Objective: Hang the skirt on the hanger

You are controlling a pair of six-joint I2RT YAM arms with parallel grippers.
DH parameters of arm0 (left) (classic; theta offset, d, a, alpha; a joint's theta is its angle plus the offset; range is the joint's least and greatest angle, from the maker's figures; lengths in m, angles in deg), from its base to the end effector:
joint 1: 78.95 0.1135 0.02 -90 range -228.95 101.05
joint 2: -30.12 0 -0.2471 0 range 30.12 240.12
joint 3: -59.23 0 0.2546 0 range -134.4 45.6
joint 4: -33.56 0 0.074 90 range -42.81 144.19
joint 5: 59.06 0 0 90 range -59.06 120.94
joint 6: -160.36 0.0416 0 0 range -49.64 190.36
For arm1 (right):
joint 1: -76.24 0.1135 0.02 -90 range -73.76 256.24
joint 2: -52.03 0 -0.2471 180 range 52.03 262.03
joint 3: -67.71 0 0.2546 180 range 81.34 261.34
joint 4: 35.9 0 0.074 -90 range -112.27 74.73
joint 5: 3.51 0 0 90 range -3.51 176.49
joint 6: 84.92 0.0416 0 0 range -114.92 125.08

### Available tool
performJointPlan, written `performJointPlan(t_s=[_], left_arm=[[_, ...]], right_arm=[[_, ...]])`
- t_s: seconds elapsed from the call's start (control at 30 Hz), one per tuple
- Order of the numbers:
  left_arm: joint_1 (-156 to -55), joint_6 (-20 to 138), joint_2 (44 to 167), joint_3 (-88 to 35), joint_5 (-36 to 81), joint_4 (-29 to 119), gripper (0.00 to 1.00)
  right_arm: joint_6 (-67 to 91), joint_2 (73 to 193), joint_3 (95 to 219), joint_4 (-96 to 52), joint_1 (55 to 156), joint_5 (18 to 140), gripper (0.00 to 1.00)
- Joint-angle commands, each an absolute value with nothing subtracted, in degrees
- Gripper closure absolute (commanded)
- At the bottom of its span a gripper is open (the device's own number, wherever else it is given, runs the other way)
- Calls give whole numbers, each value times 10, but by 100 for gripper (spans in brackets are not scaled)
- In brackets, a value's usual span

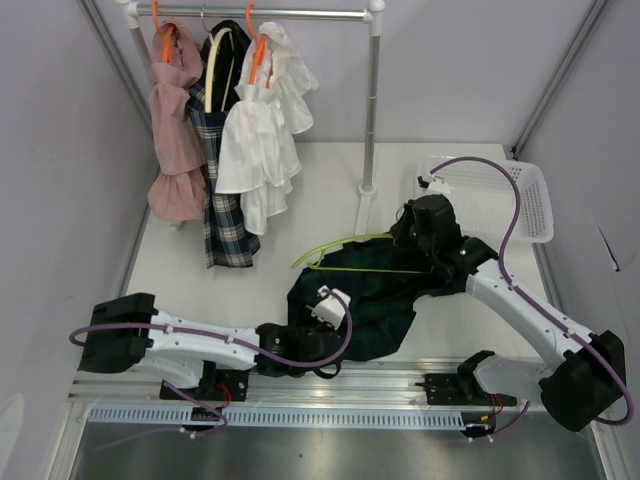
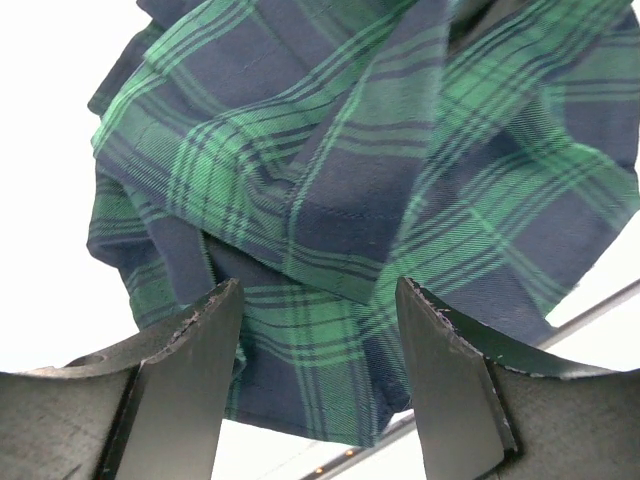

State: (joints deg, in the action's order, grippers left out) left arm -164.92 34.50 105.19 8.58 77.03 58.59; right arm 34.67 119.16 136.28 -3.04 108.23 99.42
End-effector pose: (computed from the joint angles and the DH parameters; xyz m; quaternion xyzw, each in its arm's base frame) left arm 0.0478 -0.2523 0.1689 0.2427 0.8394 -0.1002 0.4759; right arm 0.2392 0.1384 0.2879 0.0369 0.8676 0.1645 0.4679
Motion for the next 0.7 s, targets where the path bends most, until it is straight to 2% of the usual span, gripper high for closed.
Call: performJointPlan(t_s=[0.0, 0.67], left_arm=[[-1653, 313, 1068, 61, 810, 605, 33], [-1674, 324, 1105, 54, 842, 579, 32]], right_arm=[[347, 1172, 1381, -33, 1076, 998, 100], [345, 1168, 1376, -35, 1070, 991, 100]])
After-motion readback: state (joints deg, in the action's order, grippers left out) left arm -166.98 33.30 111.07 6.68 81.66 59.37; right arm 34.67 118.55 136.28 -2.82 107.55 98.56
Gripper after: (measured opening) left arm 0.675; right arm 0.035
